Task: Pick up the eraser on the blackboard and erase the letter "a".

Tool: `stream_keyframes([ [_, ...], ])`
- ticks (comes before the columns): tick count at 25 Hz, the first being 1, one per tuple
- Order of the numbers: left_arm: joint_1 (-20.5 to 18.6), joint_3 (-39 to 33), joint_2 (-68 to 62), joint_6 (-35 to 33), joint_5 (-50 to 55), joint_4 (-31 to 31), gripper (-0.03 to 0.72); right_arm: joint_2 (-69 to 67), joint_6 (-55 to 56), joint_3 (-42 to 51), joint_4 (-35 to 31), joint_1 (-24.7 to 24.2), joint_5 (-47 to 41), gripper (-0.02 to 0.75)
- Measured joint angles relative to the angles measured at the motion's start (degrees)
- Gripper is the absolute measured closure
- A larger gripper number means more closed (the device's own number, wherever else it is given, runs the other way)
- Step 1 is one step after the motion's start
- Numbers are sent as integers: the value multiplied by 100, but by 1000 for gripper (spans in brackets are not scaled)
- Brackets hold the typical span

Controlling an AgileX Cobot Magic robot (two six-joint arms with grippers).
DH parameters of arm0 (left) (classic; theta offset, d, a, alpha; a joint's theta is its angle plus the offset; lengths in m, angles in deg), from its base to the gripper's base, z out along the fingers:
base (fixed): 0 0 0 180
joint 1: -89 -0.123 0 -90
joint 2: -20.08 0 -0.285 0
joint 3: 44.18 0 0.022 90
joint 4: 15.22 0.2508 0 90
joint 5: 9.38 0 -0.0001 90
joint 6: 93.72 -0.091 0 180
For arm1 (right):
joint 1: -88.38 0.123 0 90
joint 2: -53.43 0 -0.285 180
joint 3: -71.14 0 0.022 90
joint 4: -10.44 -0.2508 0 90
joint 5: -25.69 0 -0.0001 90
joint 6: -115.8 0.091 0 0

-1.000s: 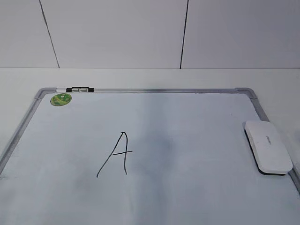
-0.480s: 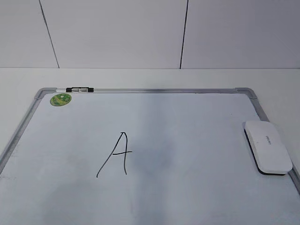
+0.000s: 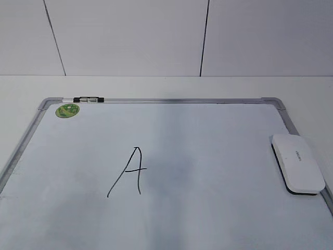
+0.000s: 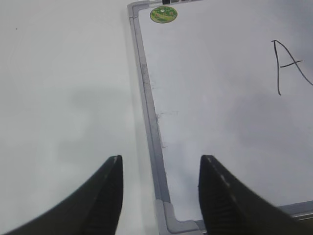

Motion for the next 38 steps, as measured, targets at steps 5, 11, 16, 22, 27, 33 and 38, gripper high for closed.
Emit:
stream_keyframes([
  [5, 0, 0, 0, 0, -39, 0, 326, 0, 0, 0, 0, 0, 22, 146],
  [11, 0, 0, 0, 0, -52, 4, 328, 0, 0, 0, 0, 0, 22, 146],
  [16, 0, 0, 0, 0, -55, 4, 328, 0, 0, 0, 0, 0, 22, 146],
  [22, -70, 0, 89, 0, -55, 13, 328, 28, 0, 0, 0, -332, 33, 146],
  [27, -243, 0, 408, 10, -55, 17, 328, 309, 0, 8, 0, -842, 33, 146],
  [33, -253, 0, 448, 10, -66, 26, 328, 800, 0, 8, 0, -921, 33, 146],
  [38, -253, 0, 448, 10, -66, 26, 328, 813, 0, 8, 11, -930, 33, 146],
])
